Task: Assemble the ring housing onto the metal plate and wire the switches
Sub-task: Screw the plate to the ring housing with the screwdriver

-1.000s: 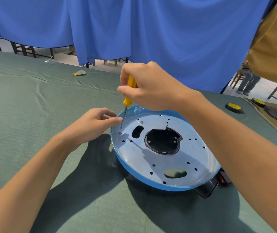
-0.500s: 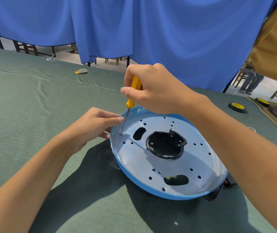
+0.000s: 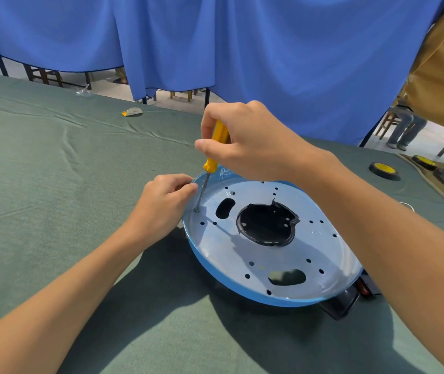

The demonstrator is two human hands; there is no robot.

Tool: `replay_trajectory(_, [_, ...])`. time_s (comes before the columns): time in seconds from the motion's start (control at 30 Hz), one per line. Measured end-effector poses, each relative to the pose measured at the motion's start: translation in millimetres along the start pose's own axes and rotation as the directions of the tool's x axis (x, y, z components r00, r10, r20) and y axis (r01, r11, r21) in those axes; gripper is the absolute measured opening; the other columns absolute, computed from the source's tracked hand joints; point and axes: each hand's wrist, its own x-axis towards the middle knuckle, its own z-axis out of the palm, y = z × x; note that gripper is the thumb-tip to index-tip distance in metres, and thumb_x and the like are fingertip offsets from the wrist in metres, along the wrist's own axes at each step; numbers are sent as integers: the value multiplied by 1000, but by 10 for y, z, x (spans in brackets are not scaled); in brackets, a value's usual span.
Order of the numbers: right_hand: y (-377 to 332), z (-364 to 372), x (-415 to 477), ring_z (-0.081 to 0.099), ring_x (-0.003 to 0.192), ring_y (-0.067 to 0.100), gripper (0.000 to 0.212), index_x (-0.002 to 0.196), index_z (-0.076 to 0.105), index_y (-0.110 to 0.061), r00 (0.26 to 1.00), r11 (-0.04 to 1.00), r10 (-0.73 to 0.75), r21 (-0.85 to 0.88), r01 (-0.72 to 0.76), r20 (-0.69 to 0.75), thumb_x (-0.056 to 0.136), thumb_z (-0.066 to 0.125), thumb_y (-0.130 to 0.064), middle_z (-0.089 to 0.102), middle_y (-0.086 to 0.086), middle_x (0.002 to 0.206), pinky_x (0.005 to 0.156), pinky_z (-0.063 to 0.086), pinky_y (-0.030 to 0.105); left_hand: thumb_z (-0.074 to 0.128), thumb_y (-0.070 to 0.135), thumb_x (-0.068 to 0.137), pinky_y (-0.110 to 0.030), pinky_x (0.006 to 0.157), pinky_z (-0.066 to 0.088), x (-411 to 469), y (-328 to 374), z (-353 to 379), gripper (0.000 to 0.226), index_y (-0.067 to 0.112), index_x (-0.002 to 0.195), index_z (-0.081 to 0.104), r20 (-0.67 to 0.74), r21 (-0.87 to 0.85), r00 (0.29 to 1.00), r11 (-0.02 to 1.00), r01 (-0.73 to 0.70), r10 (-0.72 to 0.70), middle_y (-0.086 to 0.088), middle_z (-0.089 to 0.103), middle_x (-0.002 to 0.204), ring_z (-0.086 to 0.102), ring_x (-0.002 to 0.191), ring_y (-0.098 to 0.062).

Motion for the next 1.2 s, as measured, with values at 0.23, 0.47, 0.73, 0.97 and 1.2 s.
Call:
replay_trajectory(0.23, [-27, 15, 8, 42, 55, 5, 16, 86, 53, -22, 999, 1000, -16, -14, 17, 42, 93, 58, -35, 44, -14, 61, 52, 28, 22, 45, 34, 80, -38, 59, 35, 37, -58, -7, 40, 0, 75, 66, 29, 23, 999, 999, -42, 41, -26, 59, 72, 45, 62, -21])
replay_trajectory(0.47, [-53, -162, 57, 44, 70, 0, 14, 96, 53, -25, 962, 997, 46, -75, -27, 269, 94, 54, -39, 45, -16, 77, 56, 31, 20, 59, 27, 92, -29, 79, 46, 64, -73, -30, 17, 21, 98, 73, -131, 62, 978, 986, -154, 161, -3, 71, 94, 62, 87, -16])
replay_trajectory(0.73, [-159, 33, 177, 47, 92, 28, 25, 72, 40, -24, 980, 972, 168, -184, -147, 105, 93, 49, -34, 52, 7, 105, 70, 36, 35, 79, 37, 67, -41, 95, 47, -1, 33, -102, 13, 37, 79, 77, 45, -47, 969, 969, -241, 243, 19, 71, 85, 61, 96, -7])
replay_trajectory(0.97, [-223, -206, 134, 44, 73, 1, 9, 100, 59, -22, 976, 990, -28, -129, 57, 217, 92, 60, -27, 43, -16, 79, 54, 32, 9, 77, 8, 79, -28, 106, 46, 91, 7, -165, 18, 26, 83, 78, 145, -128, 976, 981, -144, 163, 9, 77, 85, 61, 113, 4])
replay_trajectory(1.2, [-276, -100, 206, 53, 89, 25, 29, 74, 46, -25, 992, 975, 9, -224, 19, 123, 91, 62, -41, 51, 6, 93, 65, 34, 27, 83, 16, 74, -4, 105, 19, 64, 15, -175, 16, 30, 78, 77, 9, 28, 965, 965, -262, 261, 22, 74, 80, 59, 106, 14])
